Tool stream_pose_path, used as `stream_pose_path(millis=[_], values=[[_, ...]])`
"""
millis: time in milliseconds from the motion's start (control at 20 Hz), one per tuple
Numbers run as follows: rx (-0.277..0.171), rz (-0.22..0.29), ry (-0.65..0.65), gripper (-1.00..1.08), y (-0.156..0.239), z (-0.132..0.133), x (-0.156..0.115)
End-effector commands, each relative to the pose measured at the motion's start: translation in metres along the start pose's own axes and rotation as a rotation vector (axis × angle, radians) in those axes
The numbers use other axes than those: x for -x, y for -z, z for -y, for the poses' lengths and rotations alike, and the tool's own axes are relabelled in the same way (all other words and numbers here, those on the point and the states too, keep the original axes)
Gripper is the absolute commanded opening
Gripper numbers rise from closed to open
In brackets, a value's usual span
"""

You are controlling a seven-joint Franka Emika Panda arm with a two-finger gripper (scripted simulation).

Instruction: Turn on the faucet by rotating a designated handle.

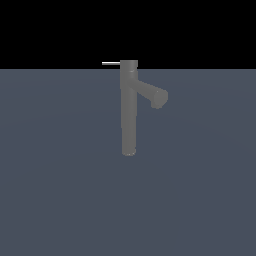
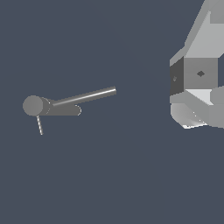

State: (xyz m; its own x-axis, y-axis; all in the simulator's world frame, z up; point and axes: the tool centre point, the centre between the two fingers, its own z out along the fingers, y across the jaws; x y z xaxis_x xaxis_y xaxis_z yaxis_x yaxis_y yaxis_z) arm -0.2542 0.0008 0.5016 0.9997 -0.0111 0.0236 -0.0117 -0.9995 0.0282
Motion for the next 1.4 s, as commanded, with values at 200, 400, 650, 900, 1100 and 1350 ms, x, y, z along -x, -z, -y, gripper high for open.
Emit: stream_pose_path(millis=[200,400,650,900,1100,1350], values=[[0.0,0.0,0.003,-1.0,-0.003,0.0,-0.003],[-0.002,0.001,0.012,-1.0,-0.011,0.001,-0.013],[-0.004,0.003,0.032,-1.0,-0.029,0.004,-0.035],[-0.008,0.005,0.061,-1.0,-0.054,0.009,-0.066],[-0.011,0.007,0.088,-1.0,-0.078,0.014,-0.095],[-0.016,0.01,0.121,-1.0,-0.107,0.022,-0.131]])
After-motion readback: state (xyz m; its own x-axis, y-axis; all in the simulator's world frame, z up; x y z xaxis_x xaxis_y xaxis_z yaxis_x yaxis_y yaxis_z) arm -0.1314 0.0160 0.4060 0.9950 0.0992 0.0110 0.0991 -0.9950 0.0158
